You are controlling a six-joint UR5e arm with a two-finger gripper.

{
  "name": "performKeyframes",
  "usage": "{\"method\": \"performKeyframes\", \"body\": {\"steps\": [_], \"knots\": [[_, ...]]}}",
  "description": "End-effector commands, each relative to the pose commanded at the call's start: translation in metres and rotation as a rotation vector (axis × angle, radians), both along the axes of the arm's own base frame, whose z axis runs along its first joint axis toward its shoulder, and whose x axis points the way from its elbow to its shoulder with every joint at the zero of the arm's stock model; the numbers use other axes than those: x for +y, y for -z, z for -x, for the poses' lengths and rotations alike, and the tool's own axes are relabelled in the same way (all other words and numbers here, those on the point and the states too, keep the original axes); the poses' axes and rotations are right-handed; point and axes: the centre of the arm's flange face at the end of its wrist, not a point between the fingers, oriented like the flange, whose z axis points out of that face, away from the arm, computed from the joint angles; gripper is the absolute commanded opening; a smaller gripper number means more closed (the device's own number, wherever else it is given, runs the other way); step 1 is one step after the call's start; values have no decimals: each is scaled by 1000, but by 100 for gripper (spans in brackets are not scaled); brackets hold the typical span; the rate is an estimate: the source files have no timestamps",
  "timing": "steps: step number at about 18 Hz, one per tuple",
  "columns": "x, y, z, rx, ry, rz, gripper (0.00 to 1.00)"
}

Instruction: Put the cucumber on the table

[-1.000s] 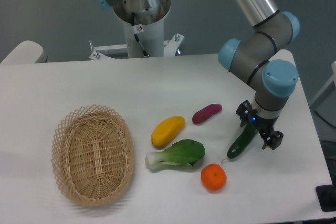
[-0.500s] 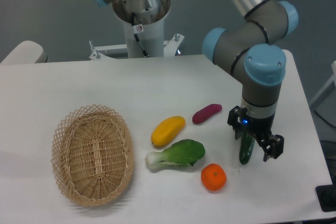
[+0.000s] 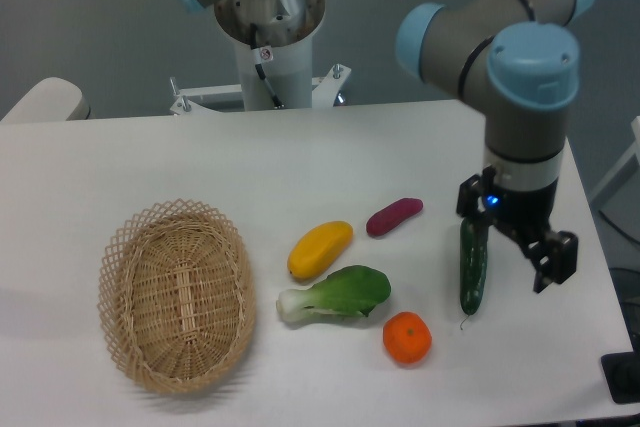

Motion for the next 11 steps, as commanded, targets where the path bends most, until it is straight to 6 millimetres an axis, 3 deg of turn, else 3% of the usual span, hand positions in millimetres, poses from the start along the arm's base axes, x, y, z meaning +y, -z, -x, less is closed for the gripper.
{"method": "performKeyframes", "body": {"steps": [6,11], "knots": [[-55,-2,27,-7,99,61,100],[-64,-1,32,-6,114,64,100]]}}
